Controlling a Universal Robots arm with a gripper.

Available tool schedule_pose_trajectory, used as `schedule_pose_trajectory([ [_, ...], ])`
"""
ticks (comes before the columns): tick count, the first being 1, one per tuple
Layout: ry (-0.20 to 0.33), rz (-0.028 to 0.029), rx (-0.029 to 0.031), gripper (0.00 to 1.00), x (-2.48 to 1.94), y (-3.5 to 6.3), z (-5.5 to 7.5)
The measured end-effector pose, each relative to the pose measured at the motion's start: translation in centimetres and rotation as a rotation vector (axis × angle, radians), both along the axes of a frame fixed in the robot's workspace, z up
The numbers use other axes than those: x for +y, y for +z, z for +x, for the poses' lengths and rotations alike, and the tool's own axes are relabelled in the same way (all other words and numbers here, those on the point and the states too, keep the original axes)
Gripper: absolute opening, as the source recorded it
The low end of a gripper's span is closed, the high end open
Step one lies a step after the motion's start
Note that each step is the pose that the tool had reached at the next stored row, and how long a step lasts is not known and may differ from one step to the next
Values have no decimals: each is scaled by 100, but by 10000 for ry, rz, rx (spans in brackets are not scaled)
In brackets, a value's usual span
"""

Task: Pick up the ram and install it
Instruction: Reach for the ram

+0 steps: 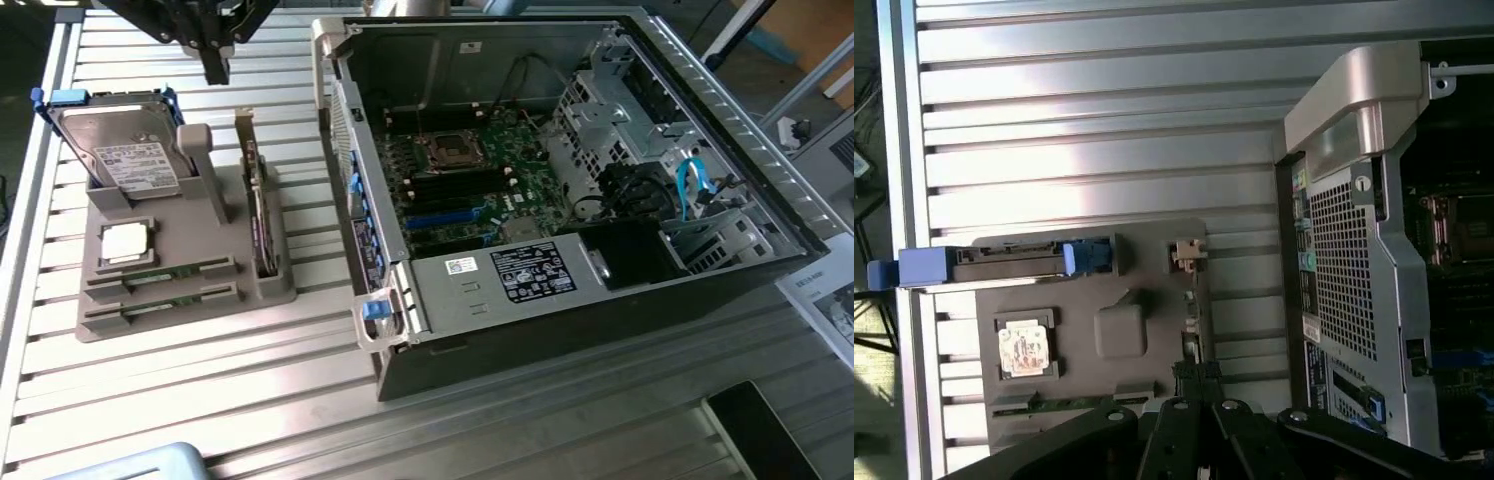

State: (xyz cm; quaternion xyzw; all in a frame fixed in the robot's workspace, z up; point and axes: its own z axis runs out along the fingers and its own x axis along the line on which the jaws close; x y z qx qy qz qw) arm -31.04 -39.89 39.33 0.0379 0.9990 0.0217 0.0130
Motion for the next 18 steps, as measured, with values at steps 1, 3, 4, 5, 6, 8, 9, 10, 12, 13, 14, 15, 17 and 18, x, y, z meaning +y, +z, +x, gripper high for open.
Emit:
schedule_pose_trajectory([
  [1, -1, 1, -1, 11, 0, -1, -55],
  [3, 0, 0, 0, 11, 0, 0, -121],
  [4, 1, 0, 0, 11, 0, 0, -192],
  [5, 1, 1, -1, 11, 0, -1, -218],
  [6, 1, 1, -1, 11, 0, -1, -246],
  [8, -1, 0, 0, 11, 0, 0, -346],
  [9, 0, 0, 0, 11, 0, 0, -382],
  [10, 0, 0, 0, 11, 0, 0, -410],
  [12, 1, 1, -1, 11, 0, -1, -486],
  [13, 0, 0, 1, 11, 0, 0, -511],
  [14, 0, 0, 0, 11, 0, 0, -535],
  [15, 0, 0, 0, 11, 0, 0, -569],
  [17, 0, 1, -1, 11, 0, -1, -629],
  [18, 0, 1, 0, 11, 0, 0, -675],
])
